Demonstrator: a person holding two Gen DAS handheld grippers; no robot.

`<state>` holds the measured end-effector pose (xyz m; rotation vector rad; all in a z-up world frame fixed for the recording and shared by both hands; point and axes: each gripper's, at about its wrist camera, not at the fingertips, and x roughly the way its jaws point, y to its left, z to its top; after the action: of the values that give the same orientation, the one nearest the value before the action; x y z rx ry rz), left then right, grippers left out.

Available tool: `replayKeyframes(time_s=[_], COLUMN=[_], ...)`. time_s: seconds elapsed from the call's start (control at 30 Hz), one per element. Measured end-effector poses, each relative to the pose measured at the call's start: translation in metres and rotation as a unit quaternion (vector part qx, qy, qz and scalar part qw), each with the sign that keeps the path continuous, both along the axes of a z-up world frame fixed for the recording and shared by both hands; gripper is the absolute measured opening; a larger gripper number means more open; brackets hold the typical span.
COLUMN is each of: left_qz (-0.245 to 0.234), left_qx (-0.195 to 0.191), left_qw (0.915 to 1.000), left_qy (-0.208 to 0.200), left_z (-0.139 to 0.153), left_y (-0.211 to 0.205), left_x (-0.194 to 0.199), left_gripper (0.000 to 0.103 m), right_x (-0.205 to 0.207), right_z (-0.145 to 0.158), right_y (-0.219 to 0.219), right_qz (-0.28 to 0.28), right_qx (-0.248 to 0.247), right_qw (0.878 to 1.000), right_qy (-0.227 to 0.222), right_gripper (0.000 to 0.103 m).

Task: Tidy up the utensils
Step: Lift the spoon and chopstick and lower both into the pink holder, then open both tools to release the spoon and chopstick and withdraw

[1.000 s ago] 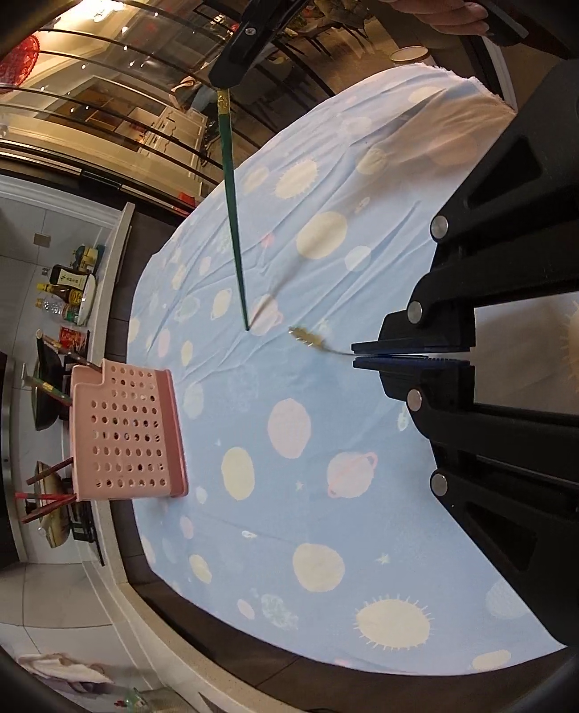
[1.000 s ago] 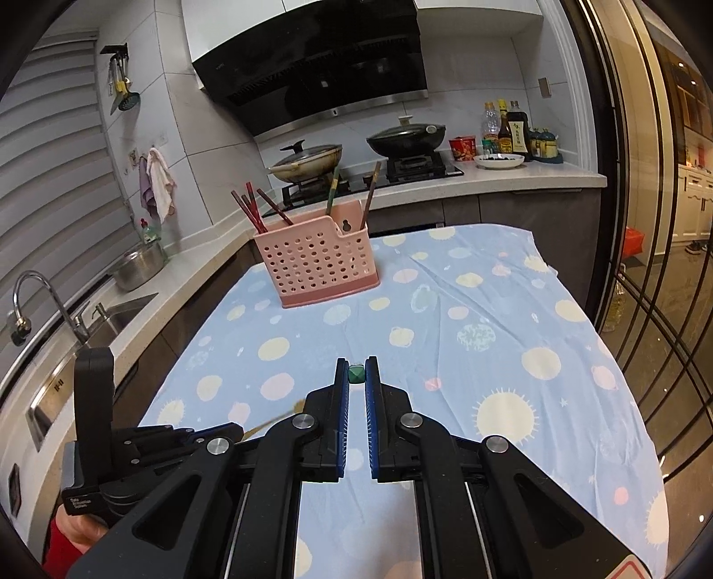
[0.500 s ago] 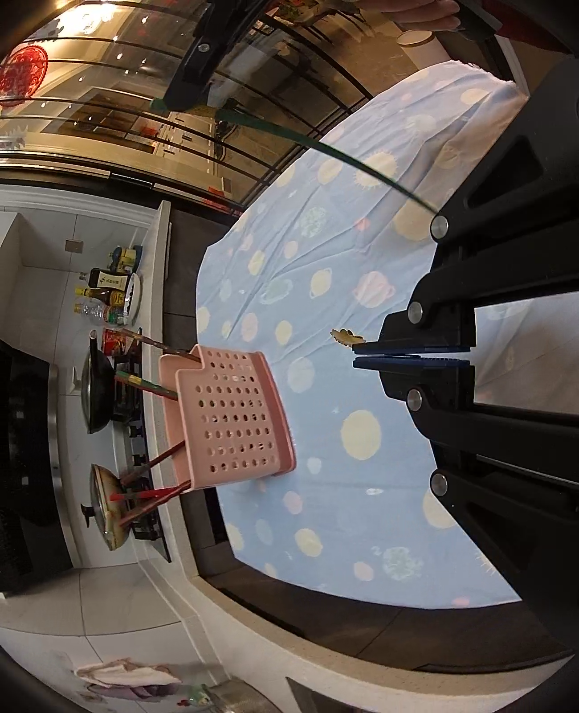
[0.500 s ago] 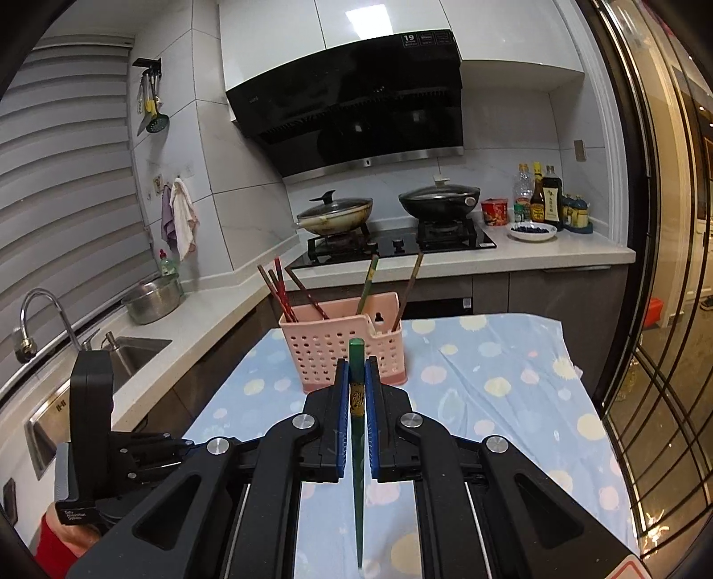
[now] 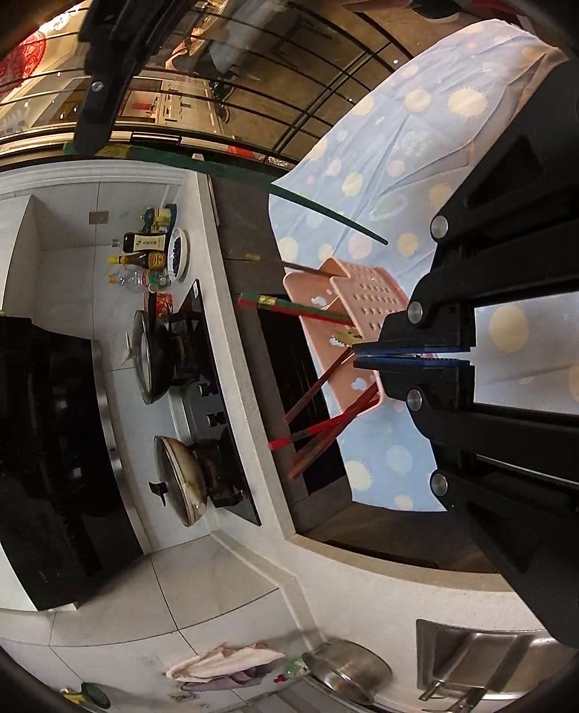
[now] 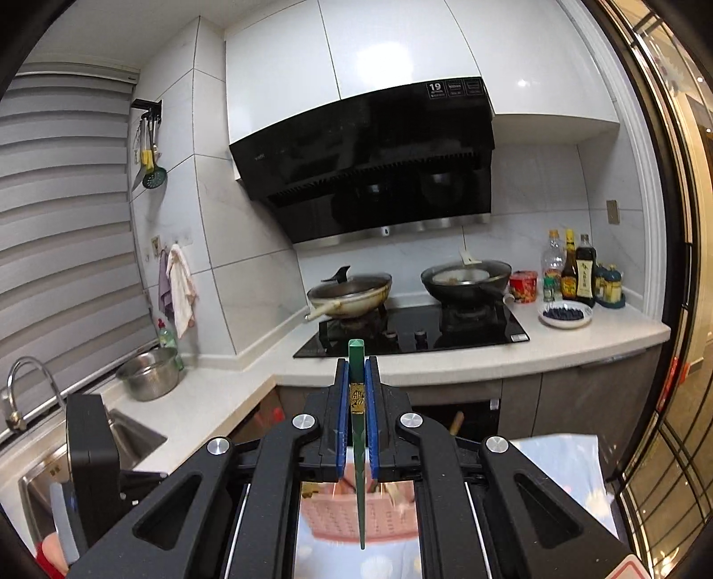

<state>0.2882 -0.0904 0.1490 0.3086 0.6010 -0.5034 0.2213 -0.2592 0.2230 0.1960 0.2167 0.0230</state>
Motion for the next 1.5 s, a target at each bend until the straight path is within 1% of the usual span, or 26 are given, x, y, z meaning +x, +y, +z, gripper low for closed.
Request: replayKeyframes(time_s=[0.17,0.3,0.43,0.5,0.57,0.63,0.67,0.7,0.73,0.77,0.8,0.83,0.87,0.9,0.97,1.03,1.07,1.2,1.33,1.5], left_qz=[0.013,0.017,0.017,0.021,0.024,0.033,0.04,0.051,0.064,0.077,0.085,0.09,0.092,0.096,0.109,0.12,0.127,0.14,0.146,0.154], left_qx=[0.016,0.025,0.042,0.045,0.039,0.031,0.027,0.022,0.017,0.01,0.007,0.005,0.0,-0.007,-0.014,-0.022,-0.024,-0.031,-0.04,-0.029], left_qw=[0.9998,0.9992,0.998,0.9974,0.997,0.997,0.997,0.9967,0.9962,0.9959,0.9956,0.9954,0.9953,0.9948,0.9936,0.9924,0.9915,0.9896,0.9881,0.9872], left_qy=[0.006,0.026,0.044,0.053,0.062,0.063,0.061,0.06,0.056,0.046,0.037,0.033,0.031,0.031,0.026,0.018,0.015,0.014,0.026,0.031], left_z=[-0.005,-0.021,-0.043,-0.052,-0.058,-0.061,-0.062,-0.063,-0.063,-0.061,-0.06,-0.058,-0.056,-0.055,-0.052,-0.05,-0.05,-0.051,-0.058,-0.067], left_y=[-0.006,-0.005,-0.005,-0.005,-0.005,-0.004,-0.003,-0.001,0.001,0.004,0.005,0.007,0.009,0.011,0.016,0.019,0.021,0.025,0.026,0.023], left_x=[0.036,0.055,0.066,0.072,0.078,0.079,0.08,0.08,0.081,0.079,0.077,0.073,0.071,0.068,0.062,0.055,0.051,0.039,0.028,0.014], left_gripper=[0.0,0.0,0.001,0.001,0.002,0.005,0.012,0.036,0.065,0.073,0.076,0.076,0.076,0.078,0.081,0.09,0.091,0.095,0.096,0.096], right_x=[0.047,0.084,0.114,0.122,0.129,0.134,0.133,0.131,0.129,0.127,0.123,0.118,0.116,0.112,0.103,0.092,0.088,0.067,0.052,0.034], right_z=[0.014,0.008,-0.021,-0.038,-0.054,-0.065,-0.07,-0.073,-0.076,-0.079,-0.08,-0.081,-0.083,-0.084,-0.086,-0.089,-0.091,-0.1,-0.108,-0.12], right_y=[0.007,0.013,0.022,0.024,0.026,0.027,0.027,0.027,0.029,0.029,0.03,0.03,0.032,0.033,0.035,0.036,0.036,0.04,0.045,0.042], right_qz=[-0.006,-0.003,0.003,0.007,0.01,0.014,0.013,0.013,0.013,0.014,0.013,0.009,0.006,0.003,0.001,0.004,0.005,-0.001,-0.005,-0.011], right_qx=[-0.01,-0.014,-0.023,-0.022,-0.023,-0.027,-0.028,-0.032,-0.035,-0.038,-0.041,-0.046,-0.052,-0.057,-0.065,-0.067,-0.069,-0.086,-0.101,-0.092], right_qw=[1.0,1.0,0.999,0.998,0.997,0.995,0.994,0.993,0.993,0.992,0.992,0.992,0.992,0.991,0.99,0.989,0.988,0.984,0.981,0.98], right_qy=[-0.013,0.0,0.037,0.057,0.079,0.1,0.105,0.109,0.114,0.117,0.117,0.116,0.116,0.117,0.127,0.135,0.139,0.156,0.166,0.174], right_gripper=[0.006,0.006,0.006,0.006,0.007,0.007,0.01,0.013,0.02,0.032,0.037,0.045,0.049,0.051,0.06,0.068,0.071,0.074,0.079,0.081])
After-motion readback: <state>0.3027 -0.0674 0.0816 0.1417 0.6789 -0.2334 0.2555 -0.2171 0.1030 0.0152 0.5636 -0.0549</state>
